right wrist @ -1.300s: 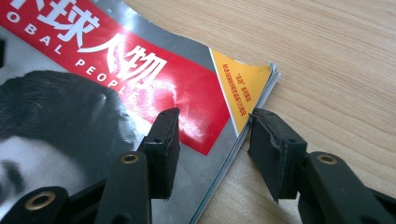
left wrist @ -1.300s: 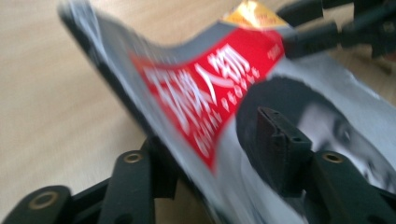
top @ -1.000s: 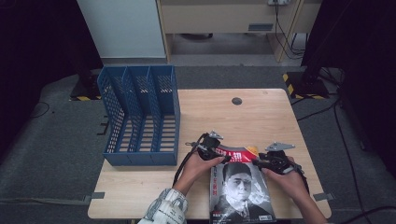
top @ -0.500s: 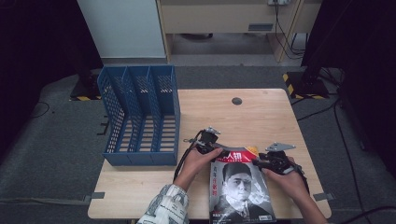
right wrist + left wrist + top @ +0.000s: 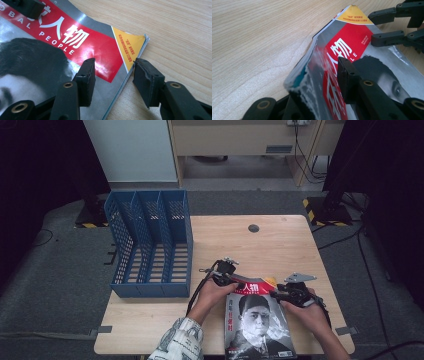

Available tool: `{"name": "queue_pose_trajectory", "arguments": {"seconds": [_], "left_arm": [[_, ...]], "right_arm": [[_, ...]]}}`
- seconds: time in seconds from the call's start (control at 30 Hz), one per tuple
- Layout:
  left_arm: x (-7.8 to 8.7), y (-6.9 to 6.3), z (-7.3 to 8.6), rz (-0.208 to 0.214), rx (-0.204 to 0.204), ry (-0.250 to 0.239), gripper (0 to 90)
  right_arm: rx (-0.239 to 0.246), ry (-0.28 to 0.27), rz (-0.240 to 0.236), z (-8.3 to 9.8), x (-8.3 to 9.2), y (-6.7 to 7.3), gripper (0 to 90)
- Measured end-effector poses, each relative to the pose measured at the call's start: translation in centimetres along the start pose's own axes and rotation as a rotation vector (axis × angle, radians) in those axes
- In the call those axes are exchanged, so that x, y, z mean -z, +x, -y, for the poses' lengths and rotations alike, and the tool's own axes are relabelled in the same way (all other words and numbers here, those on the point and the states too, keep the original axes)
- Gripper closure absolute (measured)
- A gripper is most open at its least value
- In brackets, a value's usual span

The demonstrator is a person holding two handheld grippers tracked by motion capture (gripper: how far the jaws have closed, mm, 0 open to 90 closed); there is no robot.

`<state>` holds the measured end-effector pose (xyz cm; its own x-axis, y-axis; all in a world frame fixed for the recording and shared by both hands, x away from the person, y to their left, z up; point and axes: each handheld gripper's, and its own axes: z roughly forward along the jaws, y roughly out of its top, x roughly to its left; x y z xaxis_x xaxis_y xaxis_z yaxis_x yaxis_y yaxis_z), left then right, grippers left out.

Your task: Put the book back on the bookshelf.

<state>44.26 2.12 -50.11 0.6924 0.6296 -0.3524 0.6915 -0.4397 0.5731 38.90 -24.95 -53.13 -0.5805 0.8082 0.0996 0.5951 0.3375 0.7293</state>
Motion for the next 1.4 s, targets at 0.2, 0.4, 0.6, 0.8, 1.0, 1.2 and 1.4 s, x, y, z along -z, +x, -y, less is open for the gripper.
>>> {"name": "queue_pose_trajectory", "arguments": {"seconds": [0.2,0.4,0.6,0.8,1.0,1.2,1.4], "left_arm": [[0.5,-0.5,-0.4,0.006,-0.001,-0.018,79.8],[1.1,-0.8,-0.9,0.036,0.044,-0.033,83.3],[1.7,-0.7,-1.3,0.067,0.089,-0.053,85.3],[2.7,-0.7,-1.6,0.094,0.119,-0.064,86.2],[5.0,-1.6,-2.7,0.115,0.12,-0.095,86.4],[7.7,-2.7,-4.3,0.08,0.07,-0.153,86.4],[10.0,-4.0,-5.3,0.061,0.035,-0.2,86.4]], "right_arm": [[-0.005,-0.001,-0.003,0.1,0.0,0.1,51.1],[-0.012,-0.009,-0.007,0.1,0.0,0.0,48.6],[-0.043,0.005,-0.022,-0.1,0.7,-0.5,41.4],[-0.118,-0.036,0.057,0.2,2.9,-2.9,39.1],[-0.139,0.008,0.115,1.0,2.9,-4.1,34.8],[-0.092,0.01,0.138,1.3,1.9,-3.4,29.2],[-0.027,-0.008,0.161,1.5,1.0,-2.6,15.7]]}}
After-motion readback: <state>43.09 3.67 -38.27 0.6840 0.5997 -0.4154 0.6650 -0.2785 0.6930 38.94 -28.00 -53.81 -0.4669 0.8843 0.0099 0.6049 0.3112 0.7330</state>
